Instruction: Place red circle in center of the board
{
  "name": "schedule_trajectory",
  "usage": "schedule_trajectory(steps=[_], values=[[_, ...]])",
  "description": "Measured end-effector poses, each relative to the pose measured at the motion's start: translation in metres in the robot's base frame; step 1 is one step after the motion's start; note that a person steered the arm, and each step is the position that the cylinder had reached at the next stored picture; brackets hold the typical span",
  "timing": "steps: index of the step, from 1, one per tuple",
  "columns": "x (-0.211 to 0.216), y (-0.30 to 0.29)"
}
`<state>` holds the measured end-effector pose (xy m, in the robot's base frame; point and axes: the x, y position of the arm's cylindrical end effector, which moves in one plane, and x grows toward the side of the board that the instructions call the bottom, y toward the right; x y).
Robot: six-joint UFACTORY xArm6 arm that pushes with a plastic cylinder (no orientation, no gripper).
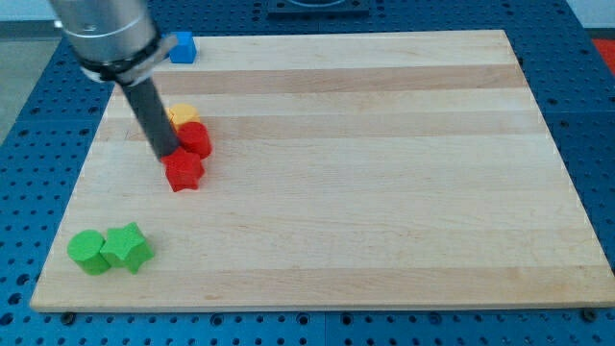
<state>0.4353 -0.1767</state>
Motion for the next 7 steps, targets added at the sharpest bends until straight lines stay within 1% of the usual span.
schedule_trajectory(steps=[1, 2, 3, 4, 5, 7], values=[[-0.002, 0.026], [0.006, 0.028], [0.042, 0.005], [0.039, -0.019], [0.024, -0.026], [-0.033, -0.018]])
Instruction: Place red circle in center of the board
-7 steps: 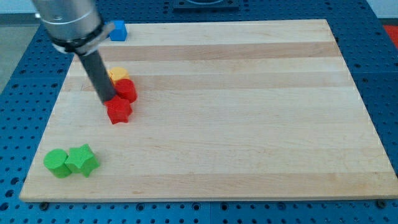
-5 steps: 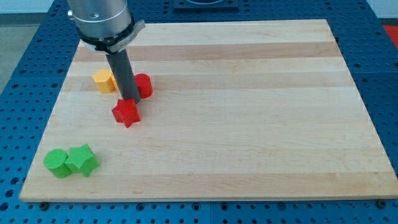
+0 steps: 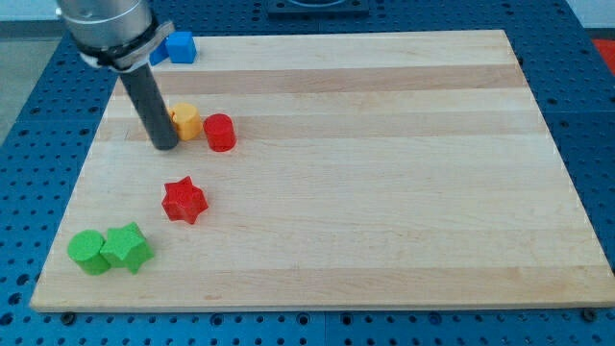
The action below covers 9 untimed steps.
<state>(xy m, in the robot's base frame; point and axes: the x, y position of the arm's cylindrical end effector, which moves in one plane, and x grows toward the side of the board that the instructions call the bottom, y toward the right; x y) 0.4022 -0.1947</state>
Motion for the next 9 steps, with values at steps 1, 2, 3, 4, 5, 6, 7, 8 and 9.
schedule_trajectory(steps=[1, 2, 3, 4, 5, 6, 7, 8, 9], values=[[-0.016, 0.052], [-0.017, 0.098], [-0.01, 0.112], [-0.002, 0.088], [0.021, 0.064], [0.046, 0.054], [0.05, 0.072], [0.027, 0.106], [0.019, 0.137]])
